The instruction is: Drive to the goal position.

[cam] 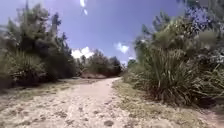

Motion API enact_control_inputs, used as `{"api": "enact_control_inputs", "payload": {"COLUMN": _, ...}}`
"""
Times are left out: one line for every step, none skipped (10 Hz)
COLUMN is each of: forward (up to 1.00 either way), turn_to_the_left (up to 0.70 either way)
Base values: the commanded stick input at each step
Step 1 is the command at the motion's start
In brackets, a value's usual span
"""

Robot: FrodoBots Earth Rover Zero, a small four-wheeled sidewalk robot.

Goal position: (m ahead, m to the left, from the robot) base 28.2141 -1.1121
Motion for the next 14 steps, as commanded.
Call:
{"api": "enact_control_inputs", "payload": {"forward": 0.50, "turn_to_the_left": 0.00}}
{"api": "enact_control_inputs", "payload": {"forward": 0.50, "turn_to_the_left": 0.00}}
{"api": "enact_control_inputs", "payload": {"forward": 0.50, "turn_to_the_left": 0.00}}
{"api": "enact_control_inputs", "payload": {"forward": 0.50, "turn_to_the_left": 0.00}}
{"api": "enact_control_inputs", "payload": {"forward": 0.50, "turn_to_the_left": 0.02}}
{"api": "enact_control_inputs", "payload": {"forward": 0.50, "turn_to_the_left": 0.05}}
{"api": "enact_control_inputs", "payload": {"forward": 0.50, "turn_to_the_left": 0.09}}
{"api": "enact_control_inputs", "payload": {"forward": 0.50, "turn_to_the_left": 0.13}}
{"api": "enact_control_inputs", "payload": {"forward": 0.50, "turn_to_the_left": 0.17}}
{"api": "enact_control_inputs", "payload": {"forward": 0.50, "turn_to_the_left": 0.20}}
{"api": "enact_control_inputs", "payload": {"forward": 0.50, "turn_to_the_left": 0.03}}
{"api": "enact_control_inputs", "payload": {"forward": 0.50, "turn_to_the_left": 0.00}}
{"api": "enact_control_inputs", "payload": {"forward": 0.50, "turn_to_the_left": 0.00}}
{"api": "enact_control_inputs", "payload": {"forward": 0.50, "turn_to_the_left": 0.00}}
